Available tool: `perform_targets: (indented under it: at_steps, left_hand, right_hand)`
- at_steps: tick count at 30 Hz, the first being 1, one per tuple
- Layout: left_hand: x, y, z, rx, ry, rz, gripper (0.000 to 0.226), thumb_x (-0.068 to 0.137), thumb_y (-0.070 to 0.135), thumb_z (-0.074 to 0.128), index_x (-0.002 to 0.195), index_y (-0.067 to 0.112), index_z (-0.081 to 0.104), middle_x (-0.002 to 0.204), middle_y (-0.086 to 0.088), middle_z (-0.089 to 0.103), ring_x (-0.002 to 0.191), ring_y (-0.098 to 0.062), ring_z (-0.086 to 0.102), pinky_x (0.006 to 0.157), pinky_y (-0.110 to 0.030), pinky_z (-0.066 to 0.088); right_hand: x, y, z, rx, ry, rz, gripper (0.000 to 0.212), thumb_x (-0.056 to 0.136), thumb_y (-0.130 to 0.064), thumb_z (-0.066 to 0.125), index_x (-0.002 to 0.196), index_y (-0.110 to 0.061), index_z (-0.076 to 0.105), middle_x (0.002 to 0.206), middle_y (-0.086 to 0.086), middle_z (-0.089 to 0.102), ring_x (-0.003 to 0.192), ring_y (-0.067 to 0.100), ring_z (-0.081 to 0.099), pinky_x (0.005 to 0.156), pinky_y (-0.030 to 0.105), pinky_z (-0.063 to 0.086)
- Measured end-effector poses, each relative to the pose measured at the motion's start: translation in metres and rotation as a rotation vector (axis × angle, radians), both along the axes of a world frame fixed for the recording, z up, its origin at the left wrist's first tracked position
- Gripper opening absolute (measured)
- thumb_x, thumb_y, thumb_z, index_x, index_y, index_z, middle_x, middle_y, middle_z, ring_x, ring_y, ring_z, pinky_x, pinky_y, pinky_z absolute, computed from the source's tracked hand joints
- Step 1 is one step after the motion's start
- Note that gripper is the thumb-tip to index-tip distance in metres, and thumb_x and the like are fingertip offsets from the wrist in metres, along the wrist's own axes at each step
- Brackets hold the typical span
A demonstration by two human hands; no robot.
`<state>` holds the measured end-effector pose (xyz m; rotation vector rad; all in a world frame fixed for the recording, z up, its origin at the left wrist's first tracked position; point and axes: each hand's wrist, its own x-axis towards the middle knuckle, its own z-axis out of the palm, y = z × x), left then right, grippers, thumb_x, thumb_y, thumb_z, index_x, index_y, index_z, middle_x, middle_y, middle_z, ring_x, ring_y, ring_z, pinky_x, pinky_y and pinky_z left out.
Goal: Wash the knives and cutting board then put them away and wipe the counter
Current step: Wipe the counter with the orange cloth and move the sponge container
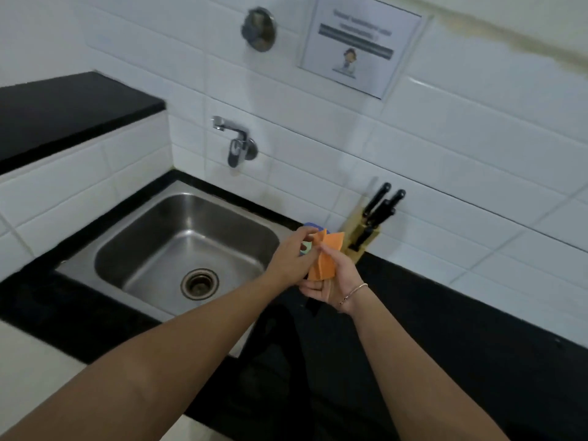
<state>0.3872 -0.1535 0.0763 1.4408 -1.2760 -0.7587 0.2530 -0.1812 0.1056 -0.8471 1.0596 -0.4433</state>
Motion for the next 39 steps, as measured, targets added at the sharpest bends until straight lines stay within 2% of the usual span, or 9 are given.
perform_targets:
  at_steps: [4, 8, 10, 15, 17, 20, 29, 34, 39]
  left_hand:
    - [-0.046, -0.007, 0.001, 0.112, 0.108, -0.012, 0.034, 0.100, 0.020, 0.060, 0.133, 0.017, 0.053, 0.117, 0.003, 0.061, 0.097, -0.005, 0.062, 0.065, -0.009, 0.050]
    - [-0.095, -0.016, 0.002, 0.270, 0.317, 0.091, 0.025, 0.100, 0.020, 0.058, 0.125, 0.017, 0.056, 0.110, -0.005, 0.064, 0.100, -0.018, 0.063, 0.080, -0.027, 0.052]
    - [-0.115, -0.016, 0.002, 0.342, 0.478, 0.147, 0.026, 0.097, 0.026, 0.061, 0.121, 0.016, 0.057, 0.116, -0.012, 0.066, 0.102, -0.022, 0.063, 0.087, -0.038, 0.054]
    - [-0.190, 0.011, 0.001, 0.386, 0.394, 0.413, 0.036, 0.093, 0.007, 0.059, 0.129, 0.013, 0.056, 0.120, -0.004, 0.055, 0.111, -0.023, 0.055, 0.093, -0.040, 0.050]
    - [-0.215, 0.022, 0.000, 0.417, 0.391, 0.475, 0.038, 0.089, 0.002, 0.054, 0.125, 0.014, 0.059, 0.123, -0.005, 0.056, 0.114, -0.025, 0.054, 0.099, -0.045, 0.050]
    - [-0.246, 0.037, 0.003, 0.412, 0.386, 0.521, 0.032, 0.088, 0.000, 0.050, 0.113, 0.015, 0.065, 0.115, -0.004, 0.059, 0.105, -0.020, 0.055, 0.084, -0.038, 0.049]
    - [-0.287, 0.078, 0.006, 0.366, 0.249, 0.489, 0.020, 0.089, 0.002, 0.058, 0.096, 0.017, 0.069, 0.104, -0.002, 0.063, 0.100, -0.019, 0.056, 0.086, -0.039, 0.051]
    - [-0.321, 0.104, -0.013, 0.387, 0.358, 0.411, 0.014, 0.089, 0.002, 0.058, 0.086, 0.011, 0.068, 0.096, -0.005, 0.065, 0.094, -0.023, 0.058, 0.078, -0.039, 0.051]
    - [-0.372, 0.132, -0.041, 0.476, 0.316, 0.278, 0.013, 0.090, 0.005, 0.059, 0.091, 0.013, 0.070, 0.102, -0.005, 0.067, 0.099, -0.023, 0.060, 0.072, -0.032, 0.046]
  right_hand:
    - [-0.050, -0.004, -0.008, -0.040, 0.188, -0.002, 0.068, 0.094, -0.073, 0.040, 0.134, -0.021, 0.057, 0.123, 0.009, 0.070, 0.108, 0.036, 0.069, 0.089, 0.045, 0.058]
    - [-0.093, 0.000, -0.006, -0.445, 0.466, 0.179, 0.039, 0.102, -0.055, 0.041, 0.128, -0.026, 0.047, 0.128, 0.002, 0.060, 0.101, 0.016, 0.060, 0.084, 0.034, 0.051]
    - [-0.108, -0.001, -0.006, -0.641, 0.571, 0.216, 0.029, 0.104, -0.046, 0.042, 0.119, -0.024, 0.053, 0.122, 0.007, 0.063, 0.098, 0.019, 0.059, 0.082, 0.035, 0.047]
    - [-0.181, -0.001, -0.006, -0.774, 0.685, 0.203, 0.032, 0.105, -0.037, 0.040, 0.091, -0.017, 0.062, 0.095, 0.009, 0.063, 0.092, 0.029, 0.061, 0.075, 0.033, 0.042]
    - [-0.212, 0.004, -0.004, -0.901, 0.692, 0.201, 0.025, 0.105, -0.030, 0.041, 0.102, -0.015, 0.062, 0.100, 0.006, 0.063, 0.096, 0.025, 0.060, 0.081, 0.035, 0.045]
    - [-0.250, 0.011, 0.003, -1.136, 0.657, 0.248, 0.028, 0.103, -0.024, 0.045, 0.128, -0.018, 0.056, 0.107, -0.003, 0.059, 0.096, 0.014, 0.055, 0.086, 0.036, 0.047]
    - [-0.297, 0.057, 0.013, -0.796, 0.639, 0.249, 0.013, 0.089, -0.015, 0.064, 0.100, -0.022, 0.062, 0.093, -0.002, 0.062, 0.081, 0.012, 0.059, 0.060, 0.022, 0.043]
    - [-0.332, 0.098, 0.005, -0.685, 0.663, 0.179, 0.008, 0.086, -0.019, 0.065, 0.090, -0.023, 0.059, 0.088, -0.002, 0.059, 0.077, 0.013, 0.055, 0.063, 0.027, 0.042]
    - [-0.390, 0.118, -0.011, -0.321, 0.667, 0.101, 0.043, 0.094, -0.014, 0.058, 0.137, -0.011, 0.051, 0.127, 0.011, 0.056, 0.112, 0.029, 0.056, 0.089, 0.040, 0.047]
